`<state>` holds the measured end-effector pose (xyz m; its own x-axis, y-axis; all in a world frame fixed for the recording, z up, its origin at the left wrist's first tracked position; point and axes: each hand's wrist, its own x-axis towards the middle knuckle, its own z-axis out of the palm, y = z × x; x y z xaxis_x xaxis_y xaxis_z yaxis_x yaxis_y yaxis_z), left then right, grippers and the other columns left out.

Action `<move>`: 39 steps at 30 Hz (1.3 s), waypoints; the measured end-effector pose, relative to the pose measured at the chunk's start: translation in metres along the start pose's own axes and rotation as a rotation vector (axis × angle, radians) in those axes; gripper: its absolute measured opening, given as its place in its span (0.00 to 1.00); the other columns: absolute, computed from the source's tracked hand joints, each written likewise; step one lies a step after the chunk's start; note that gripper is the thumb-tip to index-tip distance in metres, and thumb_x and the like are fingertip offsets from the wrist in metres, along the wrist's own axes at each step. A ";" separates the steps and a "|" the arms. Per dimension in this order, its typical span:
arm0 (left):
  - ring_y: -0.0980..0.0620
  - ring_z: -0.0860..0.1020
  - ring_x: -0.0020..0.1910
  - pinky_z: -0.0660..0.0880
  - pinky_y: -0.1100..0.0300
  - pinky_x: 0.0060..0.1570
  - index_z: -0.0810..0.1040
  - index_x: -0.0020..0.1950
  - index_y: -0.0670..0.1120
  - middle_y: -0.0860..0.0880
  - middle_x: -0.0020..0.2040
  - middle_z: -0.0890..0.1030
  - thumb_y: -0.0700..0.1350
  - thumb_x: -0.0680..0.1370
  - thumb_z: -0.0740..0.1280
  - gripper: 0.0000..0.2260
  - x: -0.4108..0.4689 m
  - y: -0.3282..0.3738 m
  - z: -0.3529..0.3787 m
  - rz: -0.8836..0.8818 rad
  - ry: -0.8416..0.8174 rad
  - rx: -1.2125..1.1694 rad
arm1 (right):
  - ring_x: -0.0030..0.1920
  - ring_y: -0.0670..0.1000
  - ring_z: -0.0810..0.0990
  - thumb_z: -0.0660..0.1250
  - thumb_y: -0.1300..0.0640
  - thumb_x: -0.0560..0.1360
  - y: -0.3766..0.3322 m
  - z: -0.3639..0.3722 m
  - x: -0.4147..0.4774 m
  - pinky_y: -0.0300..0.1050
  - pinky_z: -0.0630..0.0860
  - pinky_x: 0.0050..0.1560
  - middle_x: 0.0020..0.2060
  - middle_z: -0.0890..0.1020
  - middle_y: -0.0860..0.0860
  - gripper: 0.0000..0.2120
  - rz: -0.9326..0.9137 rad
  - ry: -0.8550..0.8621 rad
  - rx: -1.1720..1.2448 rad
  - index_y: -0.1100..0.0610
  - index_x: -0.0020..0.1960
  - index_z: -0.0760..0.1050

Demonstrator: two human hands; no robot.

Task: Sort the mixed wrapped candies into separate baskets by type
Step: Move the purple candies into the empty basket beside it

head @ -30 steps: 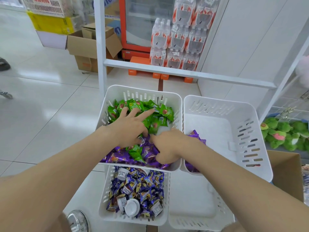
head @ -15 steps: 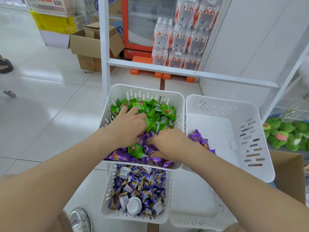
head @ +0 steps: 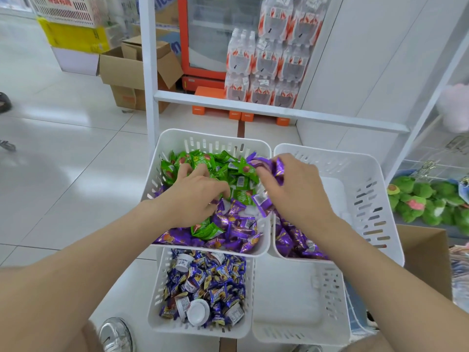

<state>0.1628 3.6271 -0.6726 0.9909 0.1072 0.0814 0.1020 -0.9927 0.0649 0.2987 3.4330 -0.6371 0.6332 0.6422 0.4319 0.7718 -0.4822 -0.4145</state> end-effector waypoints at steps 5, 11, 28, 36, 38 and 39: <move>0.50 0.75 0.56 0.73 0.48 0.57 0.79 0.61 0.57 0.57 0.54 0.81 0.47 0.78 0.63 0.13 0.011 0.020 -0.004 -0.139 0.162 -0.200 | 0.29 0.53 0.66 0.70 0.40 0.75 0.036 -0.033 -0.009 0.47 0.56 0.29 0.23 0.66 0.51 0.28 0.217 -0.157 -0.177 0.54 0.27 0.61; 0.59 0.76 0.45 0.73 0.57 0.48 0.79 0.58 0.52 0.54 0.50 0.80 0.40 0.79 0.64 0.11 0.020 0.051 -0.002 -0.160 0.231 -0.452 | 0.50 0.56 0.79 0.72 0.43 0.77 0.074 -0.027 -0.021 0.47 0.73 0.44 0.47 0.79 0.52 0.16 0.318 -0.429 -0.109 0.55 0.53 0.79; 0.51 0.75 0.62 0.64 0.43 0.65 0.82 0.53 0.58 0.60 0.51 0.83 0.56 0.78 0.62 0.11 0.060 0.142 0.015 0.020 0.301 -0.241 | 0.55 0.54 0.80 0.62 0.56 0.79 0.081 -0.074 -0.030 0.51 0.77 0.59 0.47 0.84 0.49 0.14 0.262 -0.296 -0.091 0.50 0.61 0.80; 0.54 0.77 0.40 0.75 0.51 0.41 0.76 0.46 0.54 0.56 0.39 0.78 0.51 0.79 0.62 0.05 0.043 0.120 -0.020 -0.092 0.439 -0.420 | 0.58 0.55 0.76 0.60 0.58 0.77 0.027 -0.066 -0.022 0.52 0.76 0.58 0.53 0.83 0.51 0.14 0.161 -0.265 -0.070 0.49 0.58 0.79; 0.52 0.77 0.32 0.76 0.53 0.34 0.75 0.41 0.52 0.54 0.32 0.78 0.53 0.81 0.61 0.11 0.032 0.102 -0.025 -0.186 0.337 -0.412 | 0.55 0.56 0.76 0.60 0.60 0.75 0.009 -0.063 -0.023 0.52 0.78 0.55 0.48 0.84 0.52 0.13 0.140 -0.285 -0.063 0.52 0.52 0.81; 0.51 0.77 0.31 0.76 0.53 0.33 0.75 0.40 0.52 0.53 0.31 0.78 0.54 0.81 0.61 0.12 0.025 0.090 -0.026 -0.223 0.232 -0.382 | 0.53 0.56 0.77 0.59 0.60 0.75 0.000 -0.061 -0.023 0.53 0.79 0.53 0.45 0.84 0.53 0.13 0.131 -0.293 -0.052 0.52 0.50 0.81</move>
<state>0.1949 3.5420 -0.6393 0.8983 0.3676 0.2405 0.2269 -0.8571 0.4626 0.2879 3.3816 -0.5982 0.6896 0.7133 0.1251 0.6913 -0.5970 -0.4070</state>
